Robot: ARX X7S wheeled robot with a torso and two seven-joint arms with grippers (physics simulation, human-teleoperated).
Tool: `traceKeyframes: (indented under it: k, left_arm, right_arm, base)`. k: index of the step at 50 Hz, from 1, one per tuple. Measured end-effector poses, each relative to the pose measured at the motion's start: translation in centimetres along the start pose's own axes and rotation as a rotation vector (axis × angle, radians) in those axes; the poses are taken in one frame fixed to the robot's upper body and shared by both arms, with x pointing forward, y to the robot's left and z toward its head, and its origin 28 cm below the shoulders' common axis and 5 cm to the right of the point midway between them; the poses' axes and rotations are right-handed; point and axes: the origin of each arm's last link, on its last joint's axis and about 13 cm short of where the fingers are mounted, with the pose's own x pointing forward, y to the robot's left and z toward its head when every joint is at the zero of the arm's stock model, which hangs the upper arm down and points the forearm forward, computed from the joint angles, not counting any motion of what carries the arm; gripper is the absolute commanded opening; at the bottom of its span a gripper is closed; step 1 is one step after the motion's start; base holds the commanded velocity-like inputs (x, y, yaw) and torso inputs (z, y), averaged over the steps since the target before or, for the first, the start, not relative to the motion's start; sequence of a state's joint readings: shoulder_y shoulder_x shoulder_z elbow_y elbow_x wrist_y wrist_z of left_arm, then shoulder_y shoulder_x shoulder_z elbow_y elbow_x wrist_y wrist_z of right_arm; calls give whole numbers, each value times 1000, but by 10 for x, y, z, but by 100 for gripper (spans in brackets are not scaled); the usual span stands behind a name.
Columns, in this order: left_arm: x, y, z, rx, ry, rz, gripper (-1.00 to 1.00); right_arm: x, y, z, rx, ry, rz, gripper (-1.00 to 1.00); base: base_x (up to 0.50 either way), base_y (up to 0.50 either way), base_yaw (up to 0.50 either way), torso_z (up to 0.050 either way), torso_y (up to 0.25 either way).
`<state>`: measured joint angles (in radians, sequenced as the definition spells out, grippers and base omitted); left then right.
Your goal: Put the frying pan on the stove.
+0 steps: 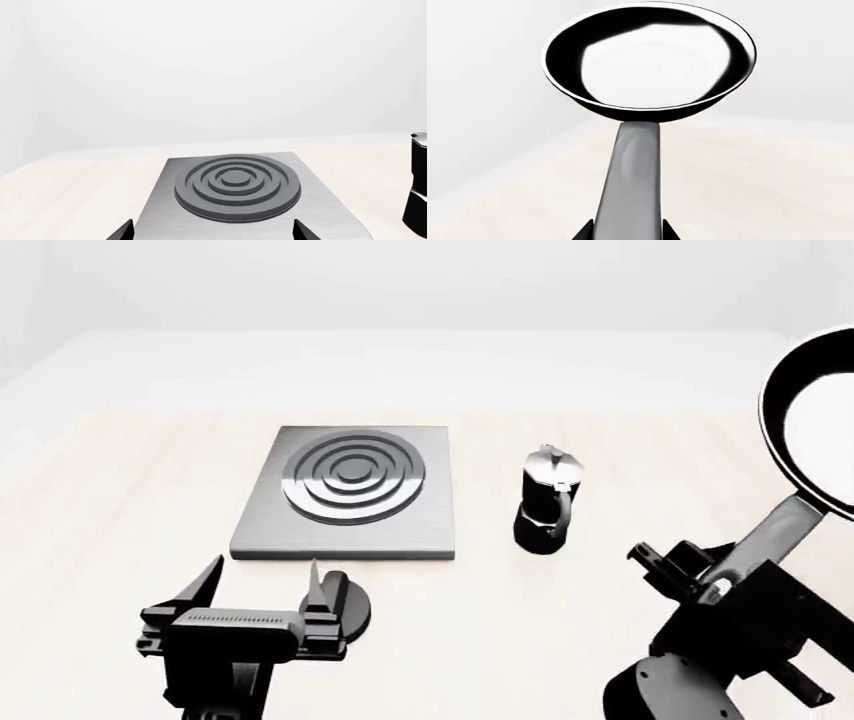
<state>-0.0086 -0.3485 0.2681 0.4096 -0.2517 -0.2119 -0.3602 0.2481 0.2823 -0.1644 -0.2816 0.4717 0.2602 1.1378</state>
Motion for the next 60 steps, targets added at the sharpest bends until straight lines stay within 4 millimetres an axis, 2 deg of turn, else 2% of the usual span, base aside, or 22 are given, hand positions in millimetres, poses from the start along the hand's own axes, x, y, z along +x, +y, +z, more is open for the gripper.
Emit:
traceKeyframes:
  k: [42,60]
  left_arm:
    - [0,-1,2,5,-5,-1,100]
    - [0,-1,2,5,-5,-3,100]
  right_arm:
    - [-18,9,14,-20,-70,348,-100]
    - [-23,11,11,-35,-53,480,-100]
  base:
    - [0,0,0,0,2]
    - [0,0,0,1,2]
